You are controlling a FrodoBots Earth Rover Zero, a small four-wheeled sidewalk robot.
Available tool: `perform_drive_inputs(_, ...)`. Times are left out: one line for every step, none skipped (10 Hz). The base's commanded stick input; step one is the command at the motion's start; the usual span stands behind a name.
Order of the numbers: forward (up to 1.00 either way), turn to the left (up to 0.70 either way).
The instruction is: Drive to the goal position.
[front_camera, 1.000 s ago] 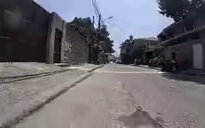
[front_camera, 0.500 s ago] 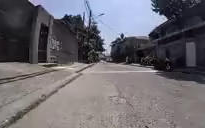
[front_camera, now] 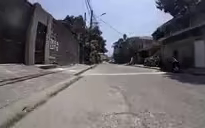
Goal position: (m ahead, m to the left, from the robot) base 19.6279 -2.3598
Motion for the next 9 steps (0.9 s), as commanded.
perform_drive_inputs(1.0, -0.02)
perform_drive_inputs(1.0, -0.02)
perform_drive_inputs(1.0, -0.03)
perform_drive_inputs(1.0, -0.04)
perform_drive_inputs(1.0, -0.05)
perform_drive_inputs(1.0, -0.22)
perform_drive_inputs(1.0, -0.37)
perform_drive_inputs(1.0, -0.31)
perform_drive_inputs(1.0, -0.1)
